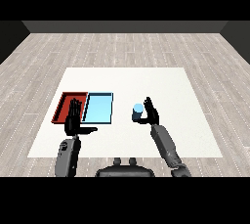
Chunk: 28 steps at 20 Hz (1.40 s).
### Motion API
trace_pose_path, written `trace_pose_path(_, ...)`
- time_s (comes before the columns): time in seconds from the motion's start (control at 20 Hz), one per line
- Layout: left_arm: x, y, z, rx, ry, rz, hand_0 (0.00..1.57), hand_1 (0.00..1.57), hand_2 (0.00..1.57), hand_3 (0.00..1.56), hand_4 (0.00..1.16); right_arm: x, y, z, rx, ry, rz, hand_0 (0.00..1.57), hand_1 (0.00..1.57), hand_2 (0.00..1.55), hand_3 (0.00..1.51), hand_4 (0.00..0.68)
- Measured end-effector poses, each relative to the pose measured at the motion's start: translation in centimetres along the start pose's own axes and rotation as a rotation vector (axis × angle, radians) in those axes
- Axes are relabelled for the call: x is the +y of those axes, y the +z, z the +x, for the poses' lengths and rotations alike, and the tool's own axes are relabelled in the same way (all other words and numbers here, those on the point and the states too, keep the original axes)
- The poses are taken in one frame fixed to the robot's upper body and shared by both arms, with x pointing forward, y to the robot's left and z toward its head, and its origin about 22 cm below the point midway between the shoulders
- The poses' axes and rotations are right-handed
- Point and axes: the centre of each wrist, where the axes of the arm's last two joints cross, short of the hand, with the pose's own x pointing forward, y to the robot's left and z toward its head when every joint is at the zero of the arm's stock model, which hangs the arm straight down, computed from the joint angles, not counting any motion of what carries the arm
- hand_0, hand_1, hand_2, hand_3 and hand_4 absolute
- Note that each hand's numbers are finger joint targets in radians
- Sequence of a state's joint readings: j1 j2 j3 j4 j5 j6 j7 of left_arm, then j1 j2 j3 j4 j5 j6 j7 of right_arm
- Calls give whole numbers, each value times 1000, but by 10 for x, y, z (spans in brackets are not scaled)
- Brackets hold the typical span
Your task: Pick the blue can and put it in the blue box
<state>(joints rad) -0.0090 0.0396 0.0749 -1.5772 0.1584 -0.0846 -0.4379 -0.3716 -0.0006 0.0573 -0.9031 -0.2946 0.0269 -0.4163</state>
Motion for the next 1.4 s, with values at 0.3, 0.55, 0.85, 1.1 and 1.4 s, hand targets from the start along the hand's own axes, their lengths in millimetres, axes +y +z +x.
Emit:
trace_pose_path(0.3, 7, -1, 2, -4, -6, 5, 0, 0, 0, 0, 0, 0, -9, -1, 4, -2, 15, 0, 0, 0, 0, 0)
trace_pose_path(0.55, -1, -1, 3, -3, -10, 7, 0, 0, 0, 0, 0, 6, -14, -8, 20, -11, 23, 0, 0, 0, 0, 0)
trace_pose_path(0.85, -3, 1, 3, -3, -6, 2, 0, 0, 0, 0, 0, 10, -20, -10, 21, 0, 34, 0, 0, 0, 0, 0)
trace_pose_path(1.1, 1, 3, 3, -3, -14, 5, 0, 0, 0, 0, 0, 21, -28, -13, 29, -4, 48, 0, 0, 0, 0, 0)
trace_pose_path(1.4, -2, 3, 5, -5, -7, 2, 0, 0, 0, 0, 0, 23, -36, -15, 38, -6, 35, 0, 0, 379, 0, 0)
